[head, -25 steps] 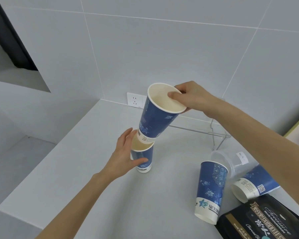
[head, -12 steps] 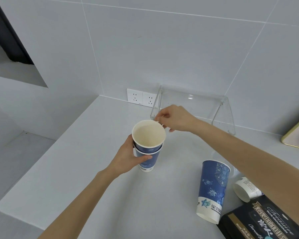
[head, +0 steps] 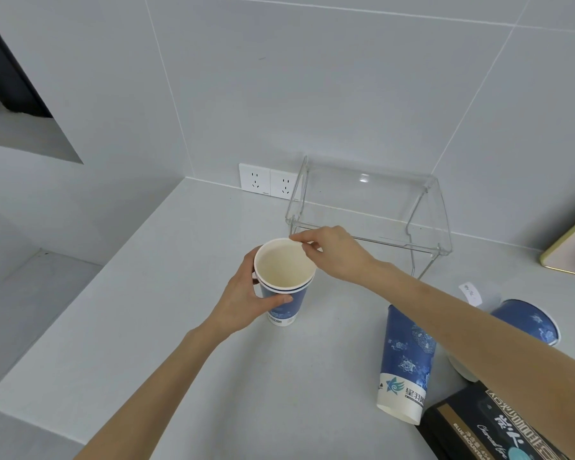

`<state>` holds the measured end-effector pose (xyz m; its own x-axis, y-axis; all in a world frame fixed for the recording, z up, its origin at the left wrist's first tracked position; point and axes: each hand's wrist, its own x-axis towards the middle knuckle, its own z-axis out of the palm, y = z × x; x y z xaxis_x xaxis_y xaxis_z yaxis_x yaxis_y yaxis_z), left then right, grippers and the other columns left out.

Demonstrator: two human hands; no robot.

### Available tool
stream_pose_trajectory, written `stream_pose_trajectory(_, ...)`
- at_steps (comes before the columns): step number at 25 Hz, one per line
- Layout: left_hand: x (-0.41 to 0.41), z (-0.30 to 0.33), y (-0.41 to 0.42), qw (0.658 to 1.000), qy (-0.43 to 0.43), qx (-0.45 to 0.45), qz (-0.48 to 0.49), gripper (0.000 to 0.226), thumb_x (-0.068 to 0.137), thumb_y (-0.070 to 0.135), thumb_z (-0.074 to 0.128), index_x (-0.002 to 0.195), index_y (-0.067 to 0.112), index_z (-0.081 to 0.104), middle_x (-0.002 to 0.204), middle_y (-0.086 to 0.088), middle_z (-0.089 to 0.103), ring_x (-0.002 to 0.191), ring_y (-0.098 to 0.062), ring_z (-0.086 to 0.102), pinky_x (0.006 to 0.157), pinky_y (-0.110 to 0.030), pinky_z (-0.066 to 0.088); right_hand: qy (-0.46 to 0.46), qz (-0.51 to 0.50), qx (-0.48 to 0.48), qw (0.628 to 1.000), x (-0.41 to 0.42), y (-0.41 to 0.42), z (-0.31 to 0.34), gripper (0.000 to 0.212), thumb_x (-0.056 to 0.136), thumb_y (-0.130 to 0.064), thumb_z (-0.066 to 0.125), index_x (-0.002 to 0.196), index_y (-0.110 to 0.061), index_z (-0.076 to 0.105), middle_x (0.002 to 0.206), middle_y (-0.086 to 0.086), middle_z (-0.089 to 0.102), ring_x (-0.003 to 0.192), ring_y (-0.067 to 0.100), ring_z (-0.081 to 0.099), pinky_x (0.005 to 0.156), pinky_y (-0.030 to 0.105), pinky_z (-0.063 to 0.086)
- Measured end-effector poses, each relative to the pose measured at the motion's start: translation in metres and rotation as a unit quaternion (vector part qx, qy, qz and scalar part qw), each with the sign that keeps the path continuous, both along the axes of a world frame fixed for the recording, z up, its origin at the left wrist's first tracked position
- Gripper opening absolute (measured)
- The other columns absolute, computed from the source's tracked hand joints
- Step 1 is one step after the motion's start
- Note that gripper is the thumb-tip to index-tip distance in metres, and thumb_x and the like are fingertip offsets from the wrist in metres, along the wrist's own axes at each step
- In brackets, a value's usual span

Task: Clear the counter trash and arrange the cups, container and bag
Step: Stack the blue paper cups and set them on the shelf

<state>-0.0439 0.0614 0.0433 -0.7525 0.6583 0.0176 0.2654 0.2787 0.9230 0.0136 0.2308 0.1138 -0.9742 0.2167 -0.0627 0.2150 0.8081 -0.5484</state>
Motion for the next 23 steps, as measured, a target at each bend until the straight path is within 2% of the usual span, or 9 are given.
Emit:
stream_pose_trajectory(5,0.000,-0.002,0.001,1.000,0.004,0.014,-0.001,0.080,0.062,0.020,0.079,0.117,0.043,0.026,0.113,0.036,0.035,0.104,0.013,0.043,0.073,0.001,0.042,-0.013,0.017,-0.002,1.000,0.009,0.001,-0.011,0.040,0.093,-0.019,0.039,0.132,-0.027,0.044,0.121,0.011,0.063,0.106,0.027,0.058,0.094,0.039,0.046)
stream_pose_trajectory(9,-0.003,-0.002,0.001,1.000,0.009,0.004,-0.007,0.079,0.062,0.020,0.079,0.112,0.049,0.025,0.111,0.036,0.036,0.103,0.005,0.046,0.070,-0.002,0.043,0.000,0.022,-0.032,0.999,0.023,0.003,-0.017,0.042,0.093,-0.029,0.041,0.135,-0.025,0.037,0.123,0.006,0.063,0.109,0.022,0.059,0.096,0.040,0.046)
stream_pose_trajectory(11,-0.005,-0.004,0.002,1.000,0.005,0.001,-0.006,0.079,0.061,0.020,0.080,0.111,0.050,0.026,0.114,0.027,0.040,0.105,-0.003,0.047,0.071,-0.004,0.043,0.002,0.026,-0.055,0.998,0.030,0.005,-0.020,0.046,0.092,-0.034,0.042,0.136,-0.024,0.034,0.122,0.003,0.063,0.108,0.019,0.060,0.094,0.039,0.047)
stream_pose_trajectory(13,-0.005,-0.005,0.004,1.000,0.010,-0.005,0.007,0.080,0.060,0.020,0.081,0.113,0.047,0.026,0.119,0.015,0.036,0.106,-0.007,0.045,0.074,-0.007,0.041,0.006,0.034,-0.072,0.997,0.036,0.007,-0.022,0.049,0.091,-0.036,0.046,0.136,-0.024,0.033,0.122,0.000,0.062,0.100,0.012,0.061,0.086,0.028,0.048)
stream_pose_trajectory(15,-0.005,-0.006,0.006,1.000,0.018,-0.011,0.013,0.082,0.060,0.021,0.081,0.115,0.045,0.026,0.121,0.012,0.033,0.107,-0.009,0.044,0.076,-0.013,0.042,0.009,0.035,-0.088,0.995,0.040,0.010,-0.023,0.050,0.089,-0.036,0.050,0.135,-0.024,0.034,0.123,-0.002,0.061,0.092,0.003,0.056,0.076,0.013,0.045)
stream_pose_trajectory(17,-0.005,-0.006,0.007,1.000,0.018,-0.016,0.007,0.081,0.060,0.021,0.080,0.118,0.043,0.028,0.123,0.011,0.035,0.109,-0.011,0.044,0.078,-0.018,0.043,0.010,0.035,-0.100,0.994,0.044,0.012,-0.025,0.052,0.087,-0.035,0.054,0.134,-0.026,0.035,0.126,-0.003,0.058,0.093,0.001,0.054,0.071,0.008,0.044)
stream_pose_trajectory(20,-0.005,-0.003,0.009,1.000,0.001,-0.023,-0.003,0.082,0.062,0.022,0.079,0.127,0.033,0.030,0.131,0.007,0.039,0.112,-0.013,0.044,0.080,-0.025,0.045,0.010,0.030,-0.100,0.994,0.051,0.013,-0.032,0.060,0.085,-0.029,0.059,0.137,-0.025,0.030,0.131,-0.001,0.055,0.103,0.009,0.056,0.079,0.019,0.046)
stream_pose_trajectory(23,-0.001,-0.001,0.013,1.000,-0.018,-0.022,-0.012,0.082,0.064,0.020,0.078,0.129,0.029,0.030,0.132,0.006,0.040,0.114,-0.015,0.044,0.085,-0.031,0.047,0.030,-0.006,-0.119,0.992,0.055,0.011,-0.040,0.064,0.083,-0.023,0.061,0.138,-0.022,0.028,0.130,0.002,0.055,0.105,0.011,0.056,0.080,0.022,0.046)
